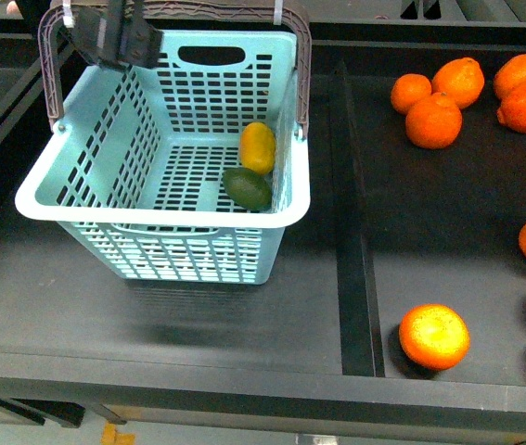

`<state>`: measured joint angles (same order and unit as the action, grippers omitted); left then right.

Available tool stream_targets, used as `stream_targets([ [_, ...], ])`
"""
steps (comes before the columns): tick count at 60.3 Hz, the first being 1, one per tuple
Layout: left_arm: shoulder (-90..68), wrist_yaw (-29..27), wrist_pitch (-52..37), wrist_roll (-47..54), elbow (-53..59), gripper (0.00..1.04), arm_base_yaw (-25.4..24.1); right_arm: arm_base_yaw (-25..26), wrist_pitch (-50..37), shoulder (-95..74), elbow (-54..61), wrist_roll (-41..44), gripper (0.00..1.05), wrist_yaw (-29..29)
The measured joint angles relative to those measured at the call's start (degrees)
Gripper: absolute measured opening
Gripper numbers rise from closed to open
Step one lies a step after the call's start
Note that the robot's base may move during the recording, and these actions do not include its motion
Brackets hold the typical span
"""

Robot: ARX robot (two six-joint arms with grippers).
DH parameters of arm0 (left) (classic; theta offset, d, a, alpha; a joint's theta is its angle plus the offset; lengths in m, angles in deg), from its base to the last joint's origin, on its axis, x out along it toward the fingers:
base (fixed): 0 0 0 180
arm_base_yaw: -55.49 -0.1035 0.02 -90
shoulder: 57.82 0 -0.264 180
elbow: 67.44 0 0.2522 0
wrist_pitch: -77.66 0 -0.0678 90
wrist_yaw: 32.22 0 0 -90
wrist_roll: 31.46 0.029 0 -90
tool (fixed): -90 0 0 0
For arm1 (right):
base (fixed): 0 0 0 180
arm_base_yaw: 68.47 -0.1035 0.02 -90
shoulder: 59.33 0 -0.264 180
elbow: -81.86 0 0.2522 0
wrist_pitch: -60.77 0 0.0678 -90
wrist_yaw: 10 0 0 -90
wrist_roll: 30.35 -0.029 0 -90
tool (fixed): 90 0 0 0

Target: Pick mango and avocado into basket

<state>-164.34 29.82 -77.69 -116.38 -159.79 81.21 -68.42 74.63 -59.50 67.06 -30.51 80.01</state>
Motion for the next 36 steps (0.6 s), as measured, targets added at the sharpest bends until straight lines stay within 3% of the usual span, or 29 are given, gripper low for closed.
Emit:
stream_targets([
  [4, 6.62, -2.19, 8.55, 2.89, 2.36, 0.96, 2.05, 0.0, 0.0, 0.0, 0.0, 0.02, 0.96, 0.0],
  [6, 9.42, -2.45, 8.0, 5.79, 4.5, 0.95, 2.97, 0.0, 0.0, 0.0, 0.0, 0.02, 0.96, 0.0],
  [11, 21.09, 0.11, -21.86, 32.2, 21.68, 0.77, 4.11, 0.0, 0.0, 0.0, 0.0, 0.02, 0.96, -0.02],
  [18, 32.92, 3.58, -46.71, 63.34, 39.85, 0.53, -0.24, 0.0, 0.0, 0.0, 0.0, 0.0, 0.96, 0.07],
  [23, 37.29, 6.05, -51.04, 75.67, 48.06, 0.37, -3.89, 0.0, 0.0, 0.0, 0.0, 0.02, 0.96, 0.0],
  [31, 44.24, 11.93, -52.39, 82.68, 58.64, 0.03, -8.94, 0.0, 0.0, 0.0, 0.0, 0.02, 0.96, 0.02],
  [36, 49.59, 15.12, -52.52, 83.73, 63.63, 0.02, -12.26, 0.0, 0.0, 0.0, 0.0, 0.0, 0.96, 0.02],
])
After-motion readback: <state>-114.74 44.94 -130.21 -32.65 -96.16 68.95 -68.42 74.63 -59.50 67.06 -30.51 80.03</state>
